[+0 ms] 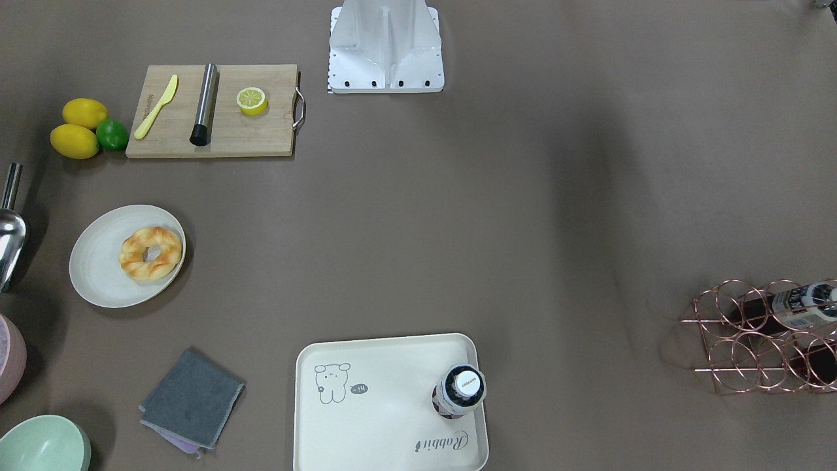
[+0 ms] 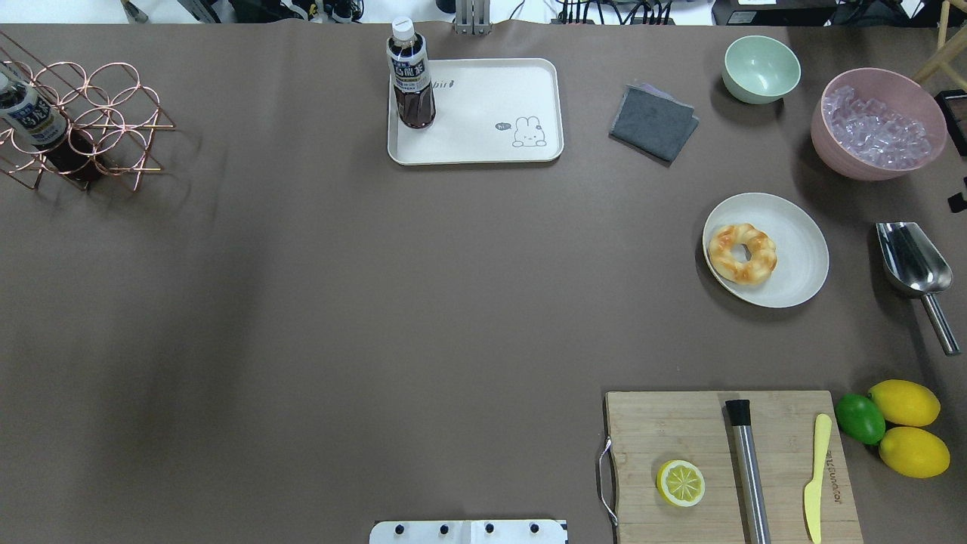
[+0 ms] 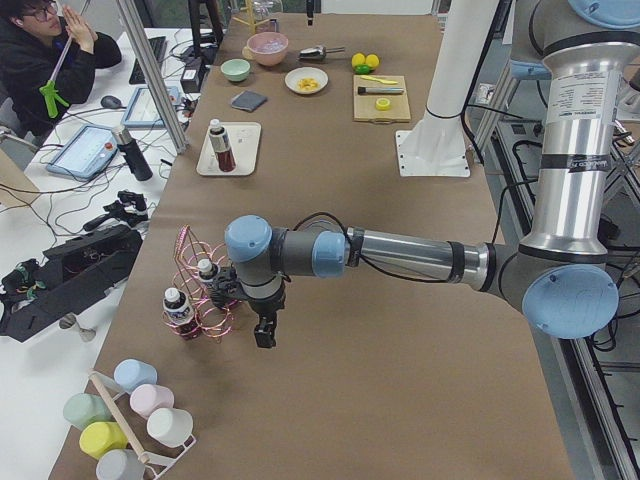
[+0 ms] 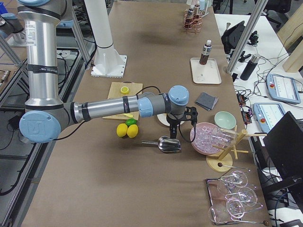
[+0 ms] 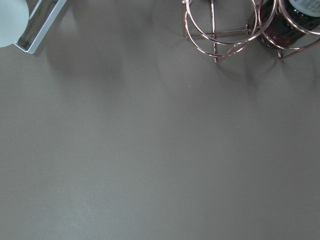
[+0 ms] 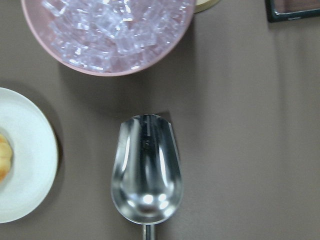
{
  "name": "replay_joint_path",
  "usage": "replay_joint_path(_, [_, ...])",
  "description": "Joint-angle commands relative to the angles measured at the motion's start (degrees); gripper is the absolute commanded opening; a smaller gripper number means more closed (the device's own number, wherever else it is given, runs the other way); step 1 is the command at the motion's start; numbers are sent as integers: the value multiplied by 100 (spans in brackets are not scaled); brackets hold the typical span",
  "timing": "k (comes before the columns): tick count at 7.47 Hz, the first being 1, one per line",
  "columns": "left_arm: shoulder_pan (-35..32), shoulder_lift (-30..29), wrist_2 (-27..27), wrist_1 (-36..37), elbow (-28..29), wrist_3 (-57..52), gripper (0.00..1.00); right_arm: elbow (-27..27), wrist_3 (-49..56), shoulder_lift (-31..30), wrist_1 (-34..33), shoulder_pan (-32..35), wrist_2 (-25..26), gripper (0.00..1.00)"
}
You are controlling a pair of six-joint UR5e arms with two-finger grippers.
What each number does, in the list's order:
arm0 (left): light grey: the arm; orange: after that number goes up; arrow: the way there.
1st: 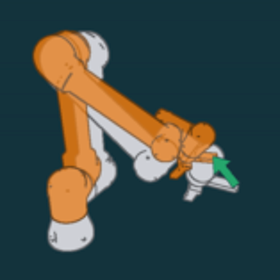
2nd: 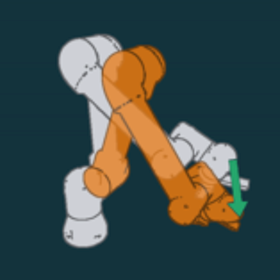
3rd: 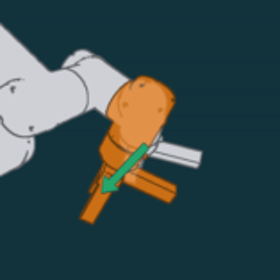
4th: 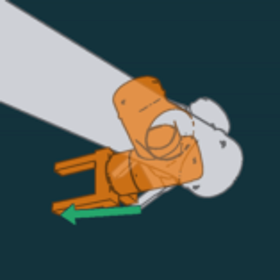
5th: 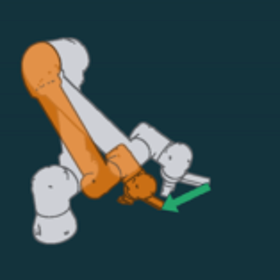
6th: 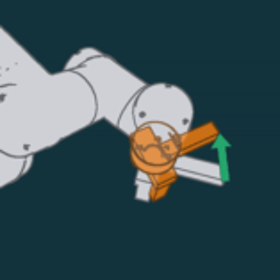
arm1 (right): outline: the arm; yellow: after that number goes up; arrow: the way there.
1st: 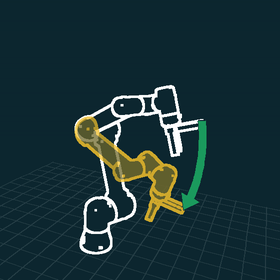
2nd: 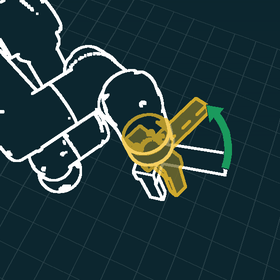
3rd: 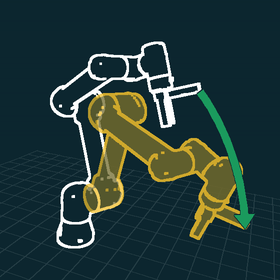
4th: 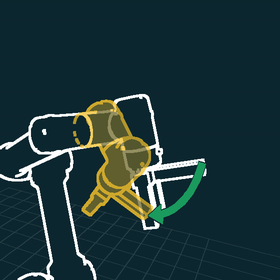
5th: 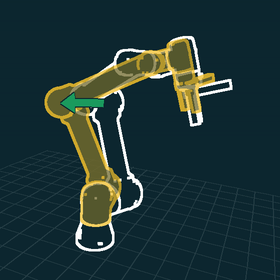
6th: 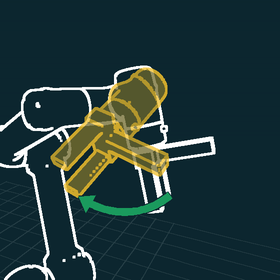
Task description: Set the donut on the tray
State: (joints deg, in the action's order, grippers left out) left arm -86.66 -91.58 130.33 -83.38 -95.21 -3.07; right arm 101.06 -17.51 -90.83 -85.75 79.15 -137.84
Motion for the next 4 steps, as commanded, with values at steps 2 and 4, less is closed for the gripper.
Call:
replay_joint_path(2, [9, -26, 1, -3, 107, 0, 98, -997, -2437, 319, 2548, -1101, 38, 100])
replay_joint_path(4, [9, -26, -7, -3, 116, 0, 98, -1868, -2931, 609, 3517, -1374, 256, 100])
